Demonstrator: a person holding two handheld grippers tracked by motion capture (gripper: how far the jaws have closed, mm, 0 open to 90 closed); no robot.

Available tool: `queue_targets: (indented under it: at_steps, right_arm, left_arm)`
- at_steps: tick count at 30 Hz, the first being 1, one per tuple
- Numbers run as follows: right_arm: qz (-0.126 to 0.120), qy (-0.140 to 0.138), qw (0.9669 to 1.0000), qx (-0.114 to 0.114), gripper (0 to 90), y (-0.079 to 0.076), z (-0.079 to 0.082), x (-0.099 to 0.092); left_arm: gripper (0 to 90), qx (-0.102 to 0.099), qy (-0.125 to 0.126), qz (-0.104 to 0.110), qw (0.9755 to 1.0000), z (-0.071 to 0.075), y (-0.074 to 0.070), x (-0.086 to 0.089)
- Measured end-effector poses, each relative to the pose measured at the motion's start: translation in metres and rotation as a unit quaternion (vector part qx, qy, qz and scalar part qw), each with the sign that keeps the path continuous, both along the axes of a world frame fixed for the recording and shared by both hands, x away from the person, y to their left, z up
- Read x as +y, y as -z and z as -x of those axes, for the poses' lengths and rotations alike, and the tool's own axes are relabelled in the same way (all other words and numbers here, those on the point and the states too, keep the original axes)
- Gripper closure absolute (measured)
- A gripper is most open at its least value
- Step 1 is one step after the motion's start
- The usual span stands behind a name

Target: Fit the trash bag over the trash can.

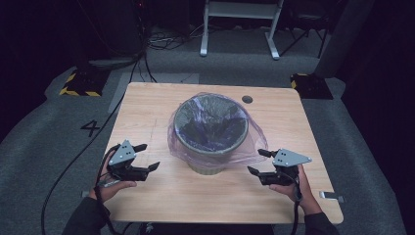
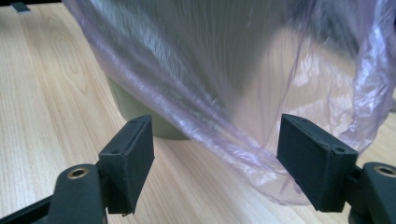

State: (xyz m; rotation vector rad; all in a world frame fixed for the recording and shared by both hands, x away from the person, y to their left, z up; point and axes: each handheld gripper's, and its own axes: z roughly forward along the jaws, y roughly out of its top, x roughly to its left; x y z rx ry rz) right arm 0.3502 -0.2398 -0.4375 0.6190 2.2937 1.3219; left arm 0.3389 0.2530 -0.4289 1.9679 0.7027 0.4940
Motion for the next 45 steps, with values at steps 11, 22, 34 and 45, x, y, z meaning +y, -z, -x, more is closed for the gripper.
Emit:
queue_targets:
  at_steps: [11,22,34,45]
  right_arm:
    - [-0.052,-0.016,0.9982,-0.026,26.0,-0.028,0.011,-0.010]
    - [-0.014,0.075,0.9968,-0.023,32.2,-0.057,-0.005,-0.036]
    - [-0.029,0.080,0.9963,0.007,40.5,-0.074,-0.092,-0.012]
    - [-0.051,0.056,0.9962,0.043,77.8,-0.052,-0.133,0.010]
  left_arm:
    - [19.6,-0.012,0.016,0.021,0.9996,-0.020,-0.029,-0.024]
    - [45.5,-0.002,0.032,0.005,0.9995,-0.042,-0.025,-0.033]
    - [65.9,0.001,0.041,0.024,0.9989,-0.058,-0.016,-0.043]
    - [89.9,-0.001,0.068,0.017,0.9976,-0.065,-0.009,-0.060]
